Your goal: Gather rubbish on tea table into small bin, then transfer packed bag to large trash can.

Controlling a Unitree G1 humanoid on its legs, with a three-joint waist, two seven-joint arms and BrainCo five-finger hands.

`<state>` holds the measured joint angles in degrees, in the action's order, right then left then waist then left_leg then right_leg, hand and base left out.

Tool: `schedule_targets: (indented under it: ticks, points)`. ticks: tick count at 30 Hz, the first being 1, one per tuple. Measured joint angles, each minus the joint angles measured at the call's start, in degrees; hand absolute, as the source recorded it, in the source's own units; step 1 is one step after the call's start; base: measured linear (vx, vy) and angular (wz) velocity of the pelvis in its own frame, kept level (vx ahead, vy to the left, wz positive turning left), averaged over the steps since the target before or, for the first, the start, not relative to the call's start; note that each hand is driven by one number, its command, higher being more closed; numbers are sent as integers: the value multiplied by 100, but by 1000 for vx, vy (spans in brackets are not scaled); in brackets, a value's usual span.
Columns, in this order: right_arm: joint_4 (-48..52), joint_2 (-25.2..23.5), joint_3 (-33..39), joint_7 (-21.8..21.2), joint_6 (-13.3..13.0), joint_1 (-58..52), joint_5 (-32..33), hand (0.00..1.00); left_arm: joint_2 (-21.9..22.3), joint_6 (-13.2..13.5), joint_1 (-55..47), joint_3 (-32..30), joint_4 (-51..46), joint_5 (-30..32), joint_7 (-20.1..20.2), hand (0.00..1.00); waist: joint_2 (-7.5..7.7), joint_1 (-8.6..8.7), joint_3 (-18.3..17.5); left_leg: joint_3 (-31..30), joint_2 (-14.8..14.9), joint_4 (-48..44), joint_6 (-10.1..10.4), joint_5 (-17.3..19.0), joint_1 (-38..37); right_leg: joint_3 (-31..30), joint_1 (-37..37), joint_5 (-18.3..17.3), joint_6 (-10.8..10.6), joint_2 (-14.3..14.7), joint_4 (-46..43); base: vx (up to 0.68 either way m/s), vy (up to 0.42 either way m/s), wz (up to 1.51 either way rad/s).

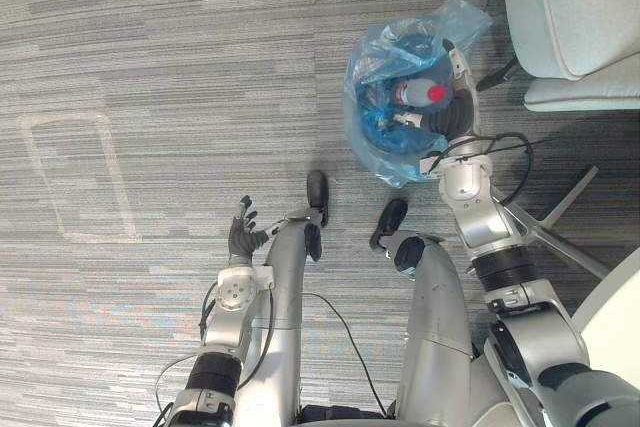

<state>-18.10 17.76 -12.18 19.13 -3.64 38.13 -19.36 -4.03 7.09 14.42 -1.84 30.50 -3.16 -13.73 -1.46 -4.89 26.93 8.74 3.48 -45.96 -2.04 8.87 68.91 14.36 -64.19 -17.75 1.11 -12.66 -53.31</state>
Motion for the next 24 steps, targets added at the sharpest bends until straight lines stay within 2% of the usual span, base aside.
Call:
schedule_targets:
  ticks: [2, 8, 15, 18, 24]
  points:
    - [128, -152, -92, -67, -22, -214, -321, 0, 12, 1, 66, -47, 134, -50, 3, 0, 4, 5, -30, 3, 39, -18, -29, -18, -2, -6, 4, 14, 22, 37, 10, -44, -13, -7]
    - [149, -170, -153, -124, -46, -472, -838, 0, -1, 5, 212, -125, 377, -49, -2, 0, 13, 18, -42, 14, 104, -40, -17, -26, -32, -23, 15, 42, 66, 101, 32, -57, -13, -6]
    - [-320, -351, -148, -65, -32, -801, -1478, 0, -135, 4, 314, -124, 735, -38, -87, 0, 157, 73, -212, 19, 168, -19, 50, -18, -78, -28, 44, 76, 117, 168, 75, -59, -11, -4]
    - [-573, -437, -82, 66, 64, -805, -1716, 0, -157, 4, 340, -129, 791, -37, -120, 0, 180, 101, -227, 20, 178, -5, 63, -27, -83, -27, 42, 79, 123, 179, 83, -48, -8, -2]
    - [-931, -642, 268, 467, 480, -758, -2128, 0, -163, -4, 569, -168, 1079, -39, -332, 0, 180, 105, -227, 21, 200, 4, 67, -29, -51, -25, 13, 81, 127, 204, 116, -42, 0, -2]
